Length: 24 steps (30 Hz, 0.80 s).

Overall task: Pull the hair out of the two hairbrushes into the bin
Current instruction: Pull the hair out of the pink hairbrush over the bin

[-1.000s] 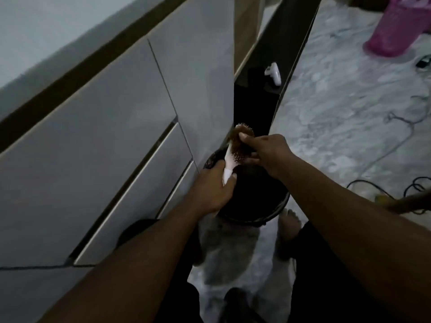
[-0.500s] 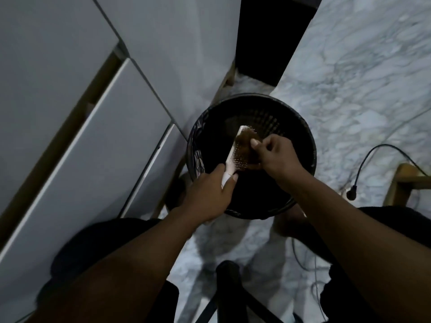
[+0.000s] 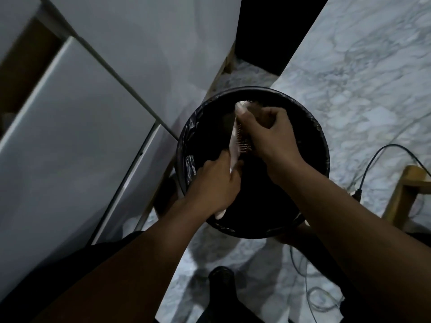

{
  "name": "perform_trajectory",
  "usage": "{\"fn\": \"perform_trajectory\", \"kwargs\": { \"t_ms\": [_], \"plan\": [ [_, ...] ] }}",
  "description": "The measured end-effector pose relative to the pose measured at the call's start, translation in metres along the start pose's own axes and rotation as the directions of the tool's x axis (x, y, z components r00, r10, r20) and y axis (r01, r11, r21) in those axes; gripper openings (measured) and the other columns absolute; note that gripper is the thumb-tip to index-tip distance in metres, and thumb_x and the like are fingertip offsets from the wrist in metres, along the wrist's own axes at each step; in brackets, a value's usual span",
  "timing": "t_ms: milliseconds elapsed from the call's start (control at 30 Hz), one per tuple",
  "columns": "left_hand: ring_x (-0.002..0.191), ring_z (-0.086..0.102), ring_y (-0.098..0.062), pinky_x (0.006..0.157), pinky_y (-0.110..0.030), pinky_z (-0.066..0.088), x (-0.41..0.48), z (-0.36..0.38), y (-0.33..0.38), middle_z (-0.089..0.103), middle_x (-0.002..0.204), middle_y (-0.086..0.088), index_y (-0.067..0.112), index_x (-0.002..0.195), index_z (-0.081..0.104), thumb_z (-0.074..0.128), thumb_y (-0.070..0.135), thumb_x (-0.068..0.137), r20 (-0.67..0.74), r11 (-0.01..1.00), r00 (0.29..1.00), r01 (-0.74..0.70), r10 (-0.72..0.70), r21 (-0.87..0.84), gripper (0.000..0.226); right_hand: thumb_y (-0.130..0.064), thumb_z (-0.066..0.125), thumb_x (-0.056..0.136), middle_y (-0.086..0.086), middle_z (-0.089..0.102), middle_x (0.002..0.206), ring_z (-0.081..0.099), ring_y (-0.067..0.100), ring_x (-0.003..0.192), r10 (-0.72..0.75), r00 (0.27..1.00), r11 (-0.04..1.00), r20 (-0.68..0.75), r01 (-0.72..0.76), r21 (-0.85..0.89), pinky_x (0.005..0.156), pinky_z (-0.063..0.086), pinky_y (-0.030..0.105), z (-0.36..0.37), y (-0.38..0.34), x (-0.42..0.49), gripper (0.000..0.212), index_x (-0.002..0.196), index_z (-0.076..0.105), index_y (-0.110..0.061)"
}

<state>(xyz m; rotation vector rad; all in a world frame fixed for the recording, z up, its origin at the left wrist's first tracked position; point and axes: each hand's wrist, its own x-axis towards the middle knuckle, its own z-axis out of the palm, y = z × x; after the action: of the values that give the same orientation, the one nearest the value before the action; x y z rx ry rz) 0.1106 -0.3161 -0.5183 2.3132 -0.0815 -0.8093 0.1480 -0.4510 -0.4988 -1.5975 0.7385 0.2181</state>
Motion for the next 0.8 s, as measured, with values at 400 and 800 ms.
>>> {"fn": "perform_trajectory", "kwargs": {
  "t_ms": [400,800],
  "plan": [
    [0.084,0.068,-0.020,0.080,-0.044,0.056,0.004,-0.004,0.010,0.069,0.093,-0.002,0.016,0.107,0.058,0.041,0.047,0.105,0.007,0.996,0.999,-0.046,0.047,-0.079,0.035,-0.037,0.066,0.090,0.008,0.075,0.085,0.076,0.026,0.082,0.036,0.993,0.999,-0.111,-0.033,0.032,0.074,0.064,0.053,-0.014,0.003,0.013,0.019,0.084,0.066,-0.019],
    [0.076,0.069,-0.027,0.073,-0.048,0.058,0.008,-0.003,0.003,0.068,0.086,-0.005,0.020,0.098,0.053,0.035,0.057,0.097,0.015,0.997,0.997,-0.076,0.075,0.020,0.042,-0.031,0.079,0.084,-0.002,0.063,0.118,0.067,0.013,0.107,0.016,1.000,0.998,-0.003,-0.015,0.063,0.082,0.061,0.036,-0.022,-0.012,0.007,0.053,0.124,0.046,-0.023]
  ]
}}
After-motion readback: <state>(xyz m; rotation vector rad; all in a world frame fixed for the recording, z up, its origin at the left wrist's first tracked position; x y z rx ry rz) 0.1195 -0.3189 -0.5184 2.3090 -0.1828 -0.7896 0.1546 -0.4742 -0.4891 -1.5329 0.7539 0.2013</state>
